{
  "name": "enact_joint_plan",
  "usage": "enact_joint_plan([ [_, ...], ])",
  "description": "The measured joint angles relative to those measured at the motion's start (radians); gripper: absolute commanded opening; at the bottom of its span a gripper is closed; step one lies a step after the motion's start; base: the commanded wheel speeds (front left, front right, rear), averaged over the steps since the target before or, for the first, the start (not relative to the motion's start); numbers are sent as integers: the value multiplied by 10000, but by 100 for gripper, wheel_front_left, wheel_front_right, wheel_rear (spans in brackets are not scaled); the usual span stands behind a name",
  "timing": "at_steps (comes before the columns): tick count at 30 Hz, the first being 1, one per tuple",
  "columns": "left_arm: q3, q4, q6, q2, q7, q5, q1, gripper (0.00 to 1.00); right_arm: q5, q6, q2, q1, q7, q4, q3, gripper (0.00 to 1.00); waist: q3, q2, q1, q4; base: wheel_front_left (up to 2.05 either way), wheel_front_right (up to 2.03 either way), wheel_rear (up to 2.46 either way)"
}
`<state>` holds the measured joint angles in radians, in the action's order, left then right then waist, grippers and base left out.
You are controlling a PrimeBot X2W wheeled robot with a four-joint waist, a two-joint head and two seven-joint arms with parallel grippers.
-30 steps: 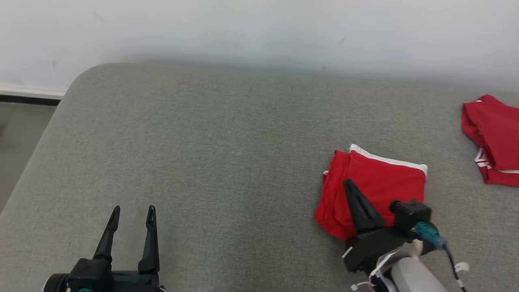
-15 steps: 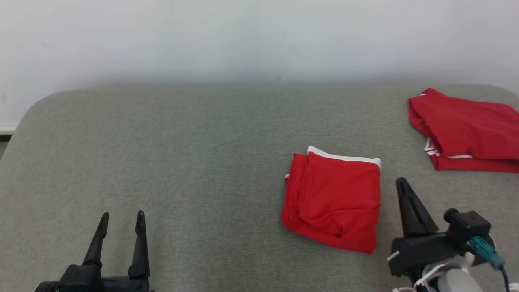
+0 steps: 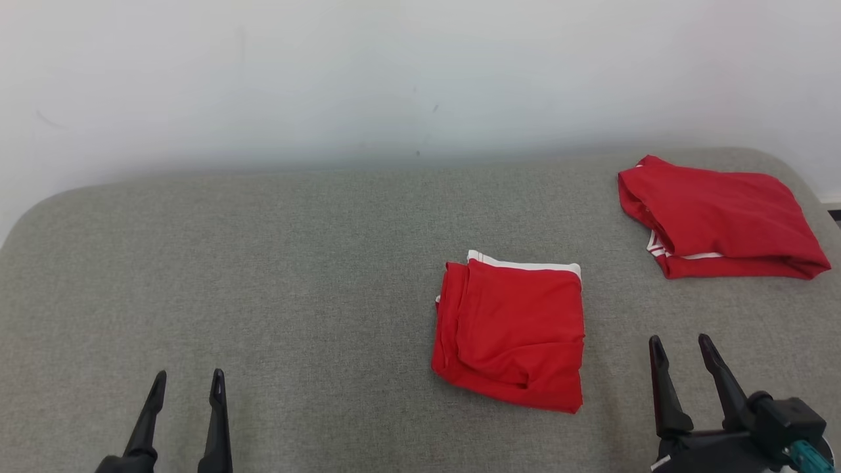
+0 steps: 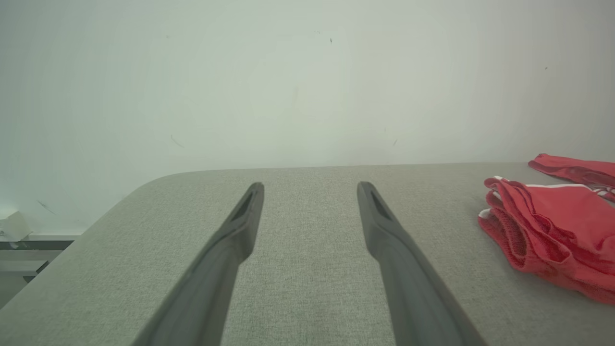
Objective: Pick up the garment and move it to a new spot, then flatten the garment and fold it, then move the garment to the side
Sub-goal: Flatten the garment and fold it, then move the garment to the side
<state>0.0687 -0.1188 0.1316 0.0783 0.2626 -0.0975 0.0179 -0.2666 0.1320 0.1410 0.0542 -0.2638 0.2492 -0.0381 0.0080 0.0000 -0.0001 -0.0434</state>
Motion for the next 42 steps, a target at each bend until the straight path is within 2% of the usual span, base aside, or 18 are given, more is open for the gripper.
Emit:
enact_joint_plan([
  [12,-523,297,0,290,0,-113,556,100,134,0,8,-741,-2,-293,328,100,-172,0,0,279,0,0,0],
  [37,-487,330,0,180,0,-96,644,100,-157,0,-127,-753,86,198,119,100,-229,0,0,458,0,0,0],
  [42,-541,357,0,128,0,-81,639,100,-330,0,98,-256,270,591,-184,100,-124,0,1,549,0,0,0],
])
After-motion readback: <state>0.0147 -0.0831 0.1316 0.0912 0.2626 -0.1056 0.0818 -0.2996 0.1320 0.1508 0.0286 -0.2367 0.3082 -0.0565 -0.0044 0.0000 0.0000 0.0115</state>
